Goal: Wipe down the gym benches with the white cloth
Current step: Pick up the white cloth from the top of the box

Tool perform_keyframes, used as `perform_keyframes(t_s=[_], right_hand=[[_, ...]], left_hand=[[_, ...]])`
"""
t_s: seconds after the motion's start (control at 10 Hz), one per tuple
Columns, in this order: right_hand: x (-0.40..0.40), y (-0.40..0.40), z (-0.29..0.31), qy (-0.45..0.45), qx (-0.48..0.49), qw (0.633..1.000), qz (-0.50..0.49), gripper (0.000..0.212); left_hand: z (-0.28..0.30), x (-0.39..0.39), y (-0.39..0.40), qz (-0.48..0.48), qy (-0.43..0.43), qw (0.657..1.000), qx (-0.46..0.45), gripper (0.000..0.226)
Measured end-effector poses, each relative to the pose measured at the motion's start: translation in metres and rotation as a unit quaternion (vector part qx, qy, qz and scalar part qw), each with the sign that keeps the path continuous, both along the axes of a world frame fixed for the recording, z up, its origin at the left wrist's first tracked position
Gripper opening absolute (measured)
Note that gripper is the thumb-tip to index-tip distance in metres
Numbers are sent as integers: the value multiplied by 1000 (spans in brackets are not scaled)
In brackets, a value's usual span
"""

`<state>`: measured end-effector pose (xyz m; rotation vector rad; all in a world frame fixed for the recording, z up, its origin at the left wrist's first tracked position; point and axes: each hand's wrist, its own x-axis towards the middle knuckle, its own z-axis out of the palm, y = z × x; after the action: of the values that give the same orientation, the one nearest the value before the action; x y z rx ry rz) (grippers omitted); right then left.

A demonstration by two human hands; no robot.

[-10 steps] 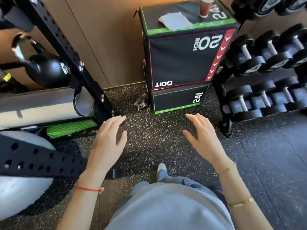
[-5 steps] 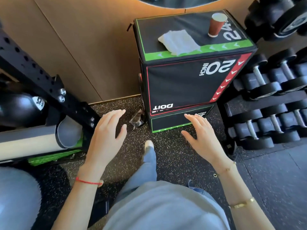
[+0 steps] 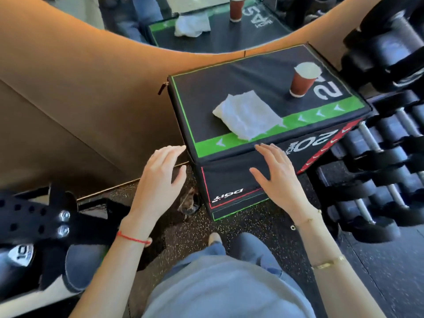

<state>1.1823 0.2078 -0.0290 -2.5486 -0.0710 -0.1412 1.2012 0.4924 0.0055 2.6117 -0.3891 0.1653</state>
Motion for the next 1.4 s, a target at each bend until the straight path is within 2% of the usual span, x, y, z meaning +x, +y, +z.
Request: perform_keyframes(t_s=[0.3,0.5,0.6,0.8,0.9,1.1,1.2,1.4], right_hand=[[111,-14,-14,32,-23,999,11,58],[178,-24,-32,71,-66,994,56,68],[204,-25,-43,102,-126,983,90,77],[223,-26,-57,91,-166,975,113,79],[222,-24,-59,62,-165,979,104,74],[205,-20,-56,-15,-135,983,120,41],[196,-21,-53,-30,-124,984,125,35],[173,-35,-45,-37,-39,996,72,35]], left_hand=[[-26,86,-37,-8,41,999,-5,41],[-38,109,-60,33,73,997,-14,42],[-44,118,-68,54,82,995,-14,42],[-52,127,-79,90,97,991,-7,42],[-55,129,-85,103,106,989,-5,42],[-57,127,-94,110,107,988,-4,43],[-55,124,-96,107,100,989,-6,43],[-47,119,-94,80,75,994,-12,42]])
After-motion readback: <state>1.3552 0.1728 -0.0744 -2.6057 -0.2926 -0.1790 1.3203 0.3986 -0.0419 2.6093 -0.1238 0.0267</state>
